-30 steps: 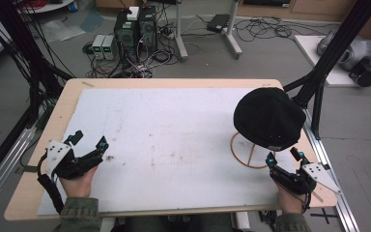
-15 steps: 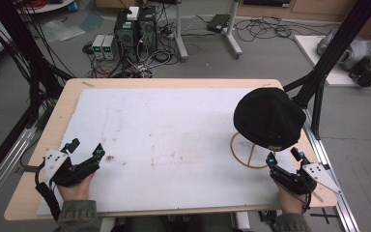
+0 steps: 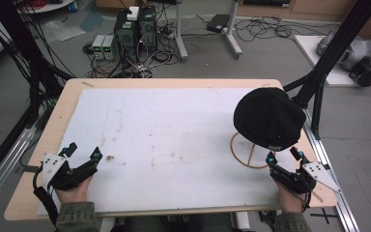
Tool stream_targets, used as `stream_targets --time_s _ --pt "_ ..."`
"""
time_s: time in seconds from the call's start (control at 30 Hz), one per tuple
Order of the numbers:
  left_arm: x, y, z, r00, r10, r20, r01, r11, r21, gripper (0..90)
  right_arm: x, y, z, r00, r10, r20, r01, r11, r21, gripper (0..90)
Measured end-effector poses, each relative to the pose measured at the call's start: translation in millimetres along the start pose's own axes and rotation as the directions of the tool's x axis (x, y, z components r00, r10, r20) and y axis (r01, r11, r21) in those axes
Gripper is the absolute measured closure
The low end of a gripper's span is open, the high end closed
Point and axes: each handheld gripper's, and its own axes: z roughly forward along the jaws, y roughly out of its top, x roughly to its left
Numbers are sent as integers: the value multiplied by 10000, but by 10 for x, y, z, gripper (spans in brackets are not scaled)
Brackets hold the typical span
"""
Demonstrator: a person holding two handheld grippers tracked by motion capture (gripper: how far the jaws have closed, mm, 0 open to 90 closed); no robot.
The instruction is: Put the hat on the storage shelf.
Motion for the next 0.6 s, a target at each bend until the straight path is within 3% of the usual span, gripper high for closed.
stream_targets --time_s 0.6 --pt "0 -15 2 9998 -139 114 139 9999 78 162 -3 0 -9 10000 35 -5 -35 10000 -26 105"
